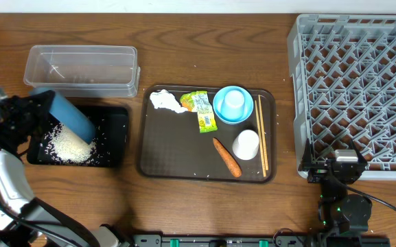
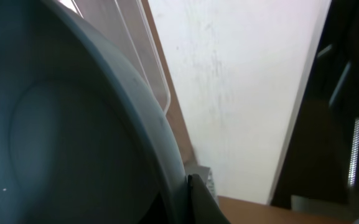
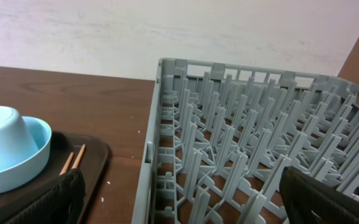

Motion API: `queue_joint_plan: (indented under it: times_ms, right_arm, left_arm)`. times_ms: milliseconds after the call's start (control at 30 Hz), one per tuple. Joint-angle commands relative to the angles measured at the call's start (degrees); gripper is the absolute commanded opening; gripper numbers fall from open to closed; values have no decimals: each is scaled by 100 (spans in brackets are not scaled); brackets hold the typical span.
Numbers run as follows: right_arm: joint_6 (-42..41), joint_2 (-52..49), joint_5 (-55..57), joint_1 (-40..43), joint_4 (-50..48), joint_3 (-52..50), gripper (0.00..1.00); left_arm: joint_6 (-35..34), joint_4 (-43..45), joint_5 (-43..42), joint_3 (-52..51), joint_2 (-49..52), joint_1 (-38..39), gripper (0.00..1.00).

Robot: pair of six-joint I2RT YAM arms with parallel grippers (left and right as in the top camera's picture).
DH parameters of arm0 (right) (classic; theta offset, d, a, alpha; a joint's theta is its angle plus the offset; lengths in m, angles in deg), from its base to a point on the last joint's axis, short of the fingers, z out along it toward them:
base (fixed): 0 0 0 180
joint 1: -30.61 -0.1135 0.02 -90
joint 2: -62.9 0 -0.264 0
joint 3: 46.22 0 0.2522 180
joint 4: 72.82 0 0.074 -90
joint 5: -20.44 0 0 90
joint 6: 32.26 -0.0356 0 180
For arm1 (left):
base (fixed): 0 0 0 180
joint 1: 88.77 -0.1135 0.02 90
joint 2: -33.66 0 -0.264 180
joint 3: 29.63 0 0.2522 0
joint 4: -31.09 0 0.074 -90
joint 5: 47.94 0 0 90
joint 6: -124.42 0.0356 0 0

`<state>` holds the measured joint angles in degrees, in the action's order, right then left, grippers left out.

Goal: Sort waste into correct bins and load items into the dishwasher rack
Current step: 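Tilt the blue plate to pour the rice onto the black tray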

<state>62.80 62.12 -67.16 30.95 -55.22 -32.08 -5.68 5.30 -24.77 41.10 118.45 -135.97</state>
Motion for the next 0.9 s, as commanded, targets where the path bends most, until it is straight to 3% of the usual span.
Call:
queue_joint_plan:
  times_ms: [0, 233, 333, 467, 533, 600, 667, 767, 867]
  right_arm:
    - [57, 2, 37, -138, 22, -7, 99]
    - [57, 2, 37, -138, 22, -7, 99]
    - [59, 2, 37, -138, 22, -7, 99]
    - [57, 2, 37, -138, 22, -7, 99]
    - [59, 2, 37, -138, 22, -7, 99]
    - [59, 2, 37, -138, 22, -7, 99]
    - [57, 2, 37, -138, 22, -7, 99]
    - [57, 2, 37, -138, 22, -7, 99]
    - [59, 2, 37, -138, 22, -7, 99]
  left_arm:
    - [-190, 11, -518, 46, 140, -195, 6]
    - [-498, 389, -964, 42, 168, -219, 6]
    - [-361, 584, -780, 39, 170, -238, 6]
    - [-472, 831, -1281, 37, 166, -251, 6]
    - [-315, 656, -1038, 31, 168, -269, 6]
    - [-601, 275, -1091, 31, 168, -374, 6]
    - [-120, 463, -1043, 26, 168, -457, 6]
    - [-317, -122, -964, 24, 168, -557, 6]
    - [63, -81, -863, 24, 168, -584, 6]
